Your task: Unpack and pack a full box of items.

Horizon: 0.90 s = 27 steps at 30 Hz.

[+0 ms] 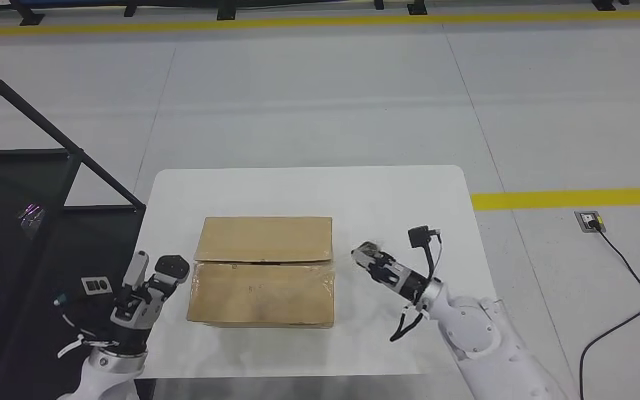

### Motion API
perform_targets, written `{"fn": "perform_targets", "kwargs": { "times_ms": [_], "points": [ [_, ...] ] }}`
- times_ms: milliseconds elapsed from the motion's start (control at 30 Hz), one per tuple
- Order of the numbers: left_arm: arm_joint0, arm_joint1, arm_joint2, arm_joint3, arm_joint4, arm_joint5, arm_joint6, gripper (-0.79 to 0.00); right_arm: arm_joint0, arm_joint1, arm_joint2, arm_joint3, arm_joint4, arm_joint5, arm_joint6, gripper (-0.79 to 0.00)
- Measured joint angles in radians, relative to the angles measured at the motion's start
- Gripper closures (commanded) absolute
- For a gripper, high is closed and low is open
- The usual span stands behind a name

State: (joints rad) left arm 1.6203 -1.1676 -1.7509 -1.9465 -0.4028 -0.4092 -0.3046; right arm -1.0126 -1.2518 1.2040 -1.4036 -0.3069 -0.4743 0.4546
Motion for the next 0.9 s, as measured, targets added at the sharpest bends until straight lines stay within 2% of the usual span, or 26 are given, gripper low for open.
{"fn": "perform_targets", "kwargs": {
  "times_ms": [333,633,733,900],
  "points": [
    [-0.005,-0.003,-0.009,0.024,-0.009,0.008,-0.01,-0.785,-0.061,0.001,0.008,-0.109,0.05,0.05,-0.027,0.0],
    [-0.021,-0.005,-0.003,0.083,-0.028,0.001,-0.045,-0.785,-0.111,-0.006,0.011,-0.241,0.277,0.156,-0.023,0.0],
    [-0.02,-0.005,-0.005,0.105,-0.033,-0.028,-0.076,-0.785,-0.11,-0.009,0.007,-0.263,0.347,0.199,-0.017,0.0],
    [-0.001,-0.003,-0.015,0.155,-0.001,-0.163,-0.171,-0.785,-0.091,-0.019,-0.011,-0.277,0.42,0.291,-0.043,0.0]
  ]
}}
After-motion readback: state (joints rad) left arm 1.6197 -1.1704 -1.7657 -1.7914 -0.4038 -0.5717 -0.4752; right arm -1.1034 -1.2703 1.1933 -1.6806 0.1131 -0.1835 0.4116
